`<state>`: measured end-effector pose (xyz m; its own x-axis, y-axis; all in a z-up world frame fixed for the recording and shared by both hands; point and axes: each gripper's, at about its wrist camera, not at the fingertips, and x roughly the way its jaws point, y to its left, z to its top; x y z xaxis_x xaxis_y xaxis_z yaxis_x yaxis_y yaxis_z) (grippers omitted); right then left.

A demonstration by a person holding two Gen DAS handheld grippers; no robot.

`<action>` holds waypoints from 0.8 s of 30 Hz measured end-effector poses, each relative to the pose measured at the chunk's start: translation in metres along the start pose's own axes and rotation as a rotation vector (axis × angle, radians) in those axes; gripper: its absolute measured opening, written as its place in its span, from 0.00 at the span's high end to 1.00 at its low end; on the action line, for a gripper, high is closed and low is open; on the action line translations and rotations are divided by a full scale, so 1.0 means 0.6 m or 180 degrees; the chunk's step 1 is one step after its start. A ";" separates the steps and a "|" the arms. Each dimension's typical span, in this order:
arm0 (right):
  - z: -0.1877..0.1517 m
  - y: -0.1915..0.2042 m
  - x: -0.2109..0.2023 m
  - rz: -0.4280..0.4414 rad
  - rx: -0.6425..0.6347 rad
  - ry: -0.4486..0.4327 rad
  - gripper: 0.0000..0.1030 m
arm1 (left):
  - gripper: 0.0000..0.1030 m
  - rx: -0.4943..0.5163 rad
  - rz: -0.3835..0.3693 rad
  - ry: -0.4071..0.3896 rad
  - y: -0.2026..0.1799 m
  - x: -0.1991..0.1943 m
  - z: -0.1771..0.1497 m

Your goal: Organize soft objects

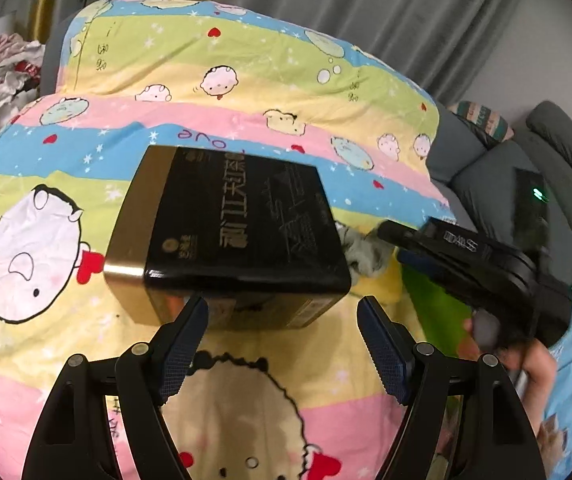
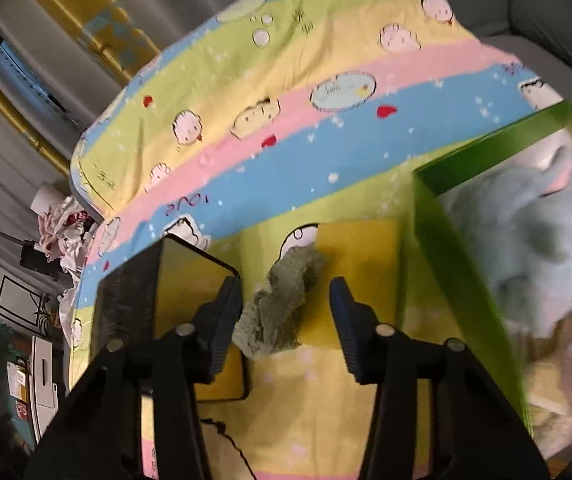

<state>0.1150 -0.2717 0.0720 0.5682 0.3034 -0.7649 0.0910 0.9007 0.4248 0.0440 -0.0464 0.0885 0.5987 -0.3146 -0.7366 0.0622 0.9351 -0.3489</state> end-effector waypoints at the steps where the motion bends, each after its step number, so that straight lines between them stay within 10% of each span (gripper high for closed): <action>1: -0.001 -0.001 0.005 -0.0007 -0.0011 0.0011 0.62 | 0.25 0.0019 0.0019 0.0001 0.000 -0.002 -0.004; 6: -0.016 0.016 0.026 -0.0144 -0.0271 0.0044 0.91 | 0.25 0.0091 0.0100 0.0026 -0.001 -0.012 -0.023; 18: -0.112 0.038 -0.116 0.0373 -0.0458 -0.0134 0.92 | 0.25 0.0097 0.0171 -0.0020 0.003 -0.055 -0.071; 24: -0.181 0.025 -0.117 0.0743 -0.0430 0.0279 0.89 | 0.25 0.0109 0.0117 0.0080 -0.002 -0.053 -0.107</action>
<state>-0.0123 -0.2458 0.0796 0.4874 0.5279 -0.6955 -0.1472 0.8348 0.5304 -0.0267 -0.0479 0.0750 0.5808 -0.2834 -0.7631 0.0679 0.9510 -0.3016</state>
